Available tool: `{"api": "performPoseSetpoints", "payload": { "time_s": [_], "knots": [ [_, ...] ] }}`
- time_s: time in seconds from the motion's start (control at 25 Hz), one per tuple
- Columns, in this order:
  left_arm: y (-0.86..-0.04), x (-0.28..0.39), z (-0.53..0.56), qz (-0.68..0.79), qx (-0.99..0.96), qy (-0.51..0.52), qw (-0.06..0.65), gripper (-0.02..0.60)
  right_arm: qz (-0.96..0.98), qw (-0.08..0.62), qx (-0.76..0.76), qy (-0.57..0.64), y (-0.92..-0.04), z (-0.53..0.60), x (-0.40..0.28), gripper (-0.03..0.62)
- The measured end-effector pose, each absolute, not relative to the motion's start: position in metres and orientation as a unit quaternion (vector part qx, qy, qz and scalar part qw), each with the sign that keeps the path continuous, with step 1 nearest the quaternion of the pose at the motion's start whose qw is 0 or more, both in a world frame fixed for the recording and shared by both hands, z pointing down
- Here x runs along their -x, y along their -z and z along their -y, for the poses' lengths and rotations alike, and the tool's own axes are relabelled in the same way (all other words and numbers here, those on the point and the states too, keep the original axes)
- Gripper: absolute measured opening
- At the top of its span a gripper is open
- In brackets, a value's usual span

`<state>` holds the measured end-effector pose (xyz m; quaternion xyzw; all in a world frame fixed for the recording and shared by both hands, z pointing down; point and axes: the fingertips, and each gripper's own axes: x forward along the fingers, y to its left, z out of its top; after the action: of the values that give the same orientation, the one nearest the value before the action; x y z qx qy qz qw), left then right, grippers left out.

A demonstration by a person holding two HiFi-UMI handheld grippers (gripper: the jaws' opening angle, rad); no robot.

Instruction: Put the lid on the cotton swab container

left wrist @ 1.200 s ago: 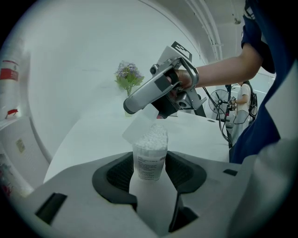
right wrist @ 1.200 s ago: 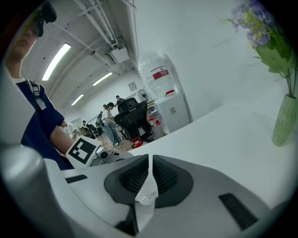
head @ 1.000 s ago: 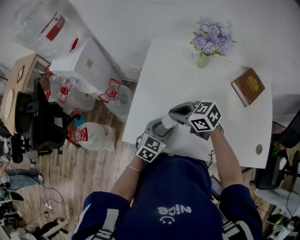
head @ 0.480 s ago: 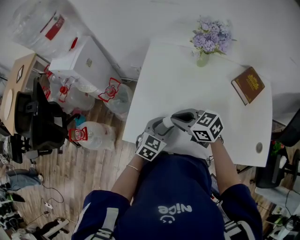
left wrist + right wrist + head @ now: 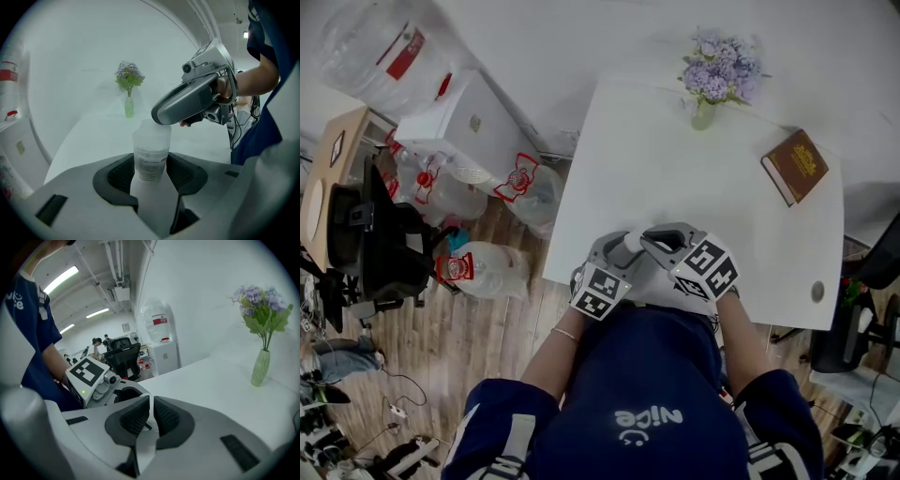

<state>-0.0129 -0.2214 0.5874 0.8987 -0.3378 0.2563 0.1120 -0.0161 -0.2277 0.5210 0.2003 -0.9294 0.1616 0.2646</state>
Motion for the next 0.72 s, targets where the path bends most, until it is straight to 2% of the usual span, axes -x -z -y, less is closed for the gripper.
{"api": "performPoseSetpoints", "payload": {
  "time_s": [0.12,0.36,0.72],
  "knots": [
    [-0.5864,0.0133,0.2213,0.338,-0.899,-0.256,0.111,0.232,0.926,0.280,-0.215,-0.135,-0.5210,0.2262,0.0170,0.055],
    [-0.5853,0.0119,0.2229,0.337,-0.900,-0.252,0.110,0.232,0.926,0.253,-0.230,-0.159,-0.5225,0.2284,0.0152,0.055],
    [-0.5890,0.0118,0.2216,0.333,-0.898,-0.261,0.124,0.233,0.920,0.264,-0.266,-0.117,-0.5234,0.2264,0.0154,0.055]
  ]
}}
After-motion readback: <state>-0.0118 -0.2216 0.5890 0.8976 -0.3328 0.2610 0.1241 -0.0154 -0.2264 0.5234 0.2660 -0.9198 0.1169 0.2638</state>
